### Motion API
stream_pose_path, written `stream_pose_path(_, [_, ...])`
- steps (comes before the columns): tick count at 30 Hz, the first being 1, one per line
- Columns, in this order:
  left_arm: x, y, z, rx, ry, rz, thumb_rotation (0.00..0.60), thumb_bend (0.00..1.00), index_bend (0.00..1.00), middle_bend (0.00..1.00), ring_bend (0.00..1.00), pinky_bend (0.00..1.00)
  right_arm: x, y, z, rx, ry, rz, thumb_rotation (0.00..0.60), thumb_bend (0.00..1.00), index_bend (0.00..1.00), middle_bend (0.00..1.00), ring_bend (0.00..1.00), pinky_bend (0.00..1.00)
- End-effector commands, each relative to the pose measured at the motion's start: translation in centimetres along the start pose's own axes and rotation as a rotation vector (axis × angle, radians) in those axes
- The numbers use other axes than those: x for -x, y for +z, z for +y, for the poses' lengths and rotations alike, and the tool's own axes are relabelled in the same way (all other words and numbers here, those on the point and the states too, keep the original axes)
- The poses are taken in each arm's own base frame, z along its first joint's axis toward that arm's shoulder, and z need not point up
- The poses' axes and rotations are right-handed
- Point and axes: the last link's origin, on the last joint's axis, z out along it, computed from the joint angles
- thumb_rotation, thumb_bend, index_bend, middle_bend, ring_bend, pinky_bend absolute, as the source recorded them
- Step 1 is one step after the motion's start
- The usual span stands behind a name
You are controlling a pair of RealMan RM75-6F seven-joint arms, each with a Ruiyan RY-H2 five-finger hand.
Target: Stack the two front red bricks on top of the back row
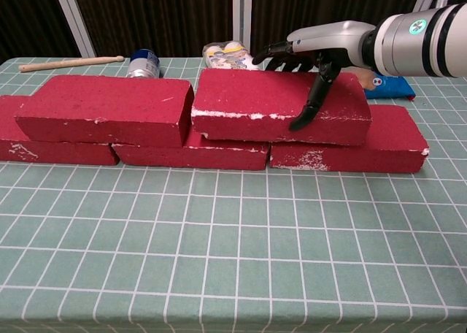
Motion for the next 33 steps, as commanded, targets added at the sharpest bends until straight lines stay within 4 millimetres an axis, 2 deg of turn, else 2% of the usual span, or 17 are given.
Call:
stream_pose_path(1, [-0.1,0.0,0.0,0.003,-0.003,0.002,0.600,0.02,0.04,0.00,0.00,0.00,0.0,0.4,-0.1,0.001,-0.002,-0.010,0.600,0.10,0.01,0.25,0.21,0.32])
stream_pose_path(33, [0.0,-0.2,-0.2,0.007,-0.012,-0.007,0.600,0.02,0.04,0.00,0.00,0.00,0.2,1.7,-0.9,-0.008,-0.013,-0.039,0.600,0.10,0.00,0.25,0.21,0.31])
